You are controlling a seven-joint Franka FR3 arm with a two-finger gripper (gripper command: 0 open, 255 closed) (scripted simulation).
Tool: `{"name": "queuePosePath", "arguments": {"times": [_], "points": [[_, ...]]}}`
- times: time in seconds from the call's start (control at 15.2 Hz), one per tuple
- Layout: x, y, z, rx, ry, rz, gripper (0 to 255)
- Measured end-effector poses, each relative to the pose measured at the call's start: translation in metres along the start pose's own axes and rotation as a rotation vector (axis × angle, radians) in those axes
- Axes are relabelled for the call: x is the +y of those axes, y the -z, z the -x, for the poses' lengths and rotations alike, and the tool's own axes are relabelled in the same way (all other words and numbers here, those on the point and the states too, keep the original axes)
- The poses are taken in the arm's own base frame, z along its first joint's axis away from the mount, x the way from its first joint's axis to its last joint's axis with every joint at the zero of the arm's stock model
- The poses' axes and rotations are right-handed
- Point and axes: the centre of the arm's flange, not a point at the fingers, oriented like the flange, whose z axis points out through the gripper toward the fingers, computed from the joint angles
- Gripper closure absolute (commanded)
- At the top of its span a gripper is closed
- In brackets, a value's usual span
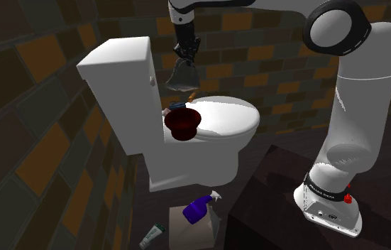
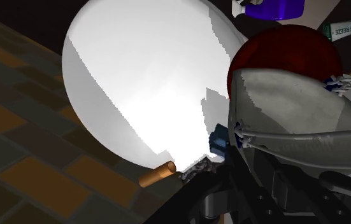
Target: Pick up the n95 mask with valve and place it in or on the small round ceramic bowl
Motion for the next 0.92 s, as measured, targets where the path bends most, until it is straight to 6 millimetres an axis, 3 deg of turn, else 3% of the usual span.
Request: {"name": "queuePosePath", "arguments": {"times": [0.13, 0.26, 0.92], "points": [[-0.024, 0.012, 0.008, 0.0, 0.001, 0.0, 255], [-0.031, 0.009, 0.008, 0.0, -0.001, 0.0, 255], [-0.042, -0.042, 0.012, -0.001, -0.002, 0.001, 255]]}}
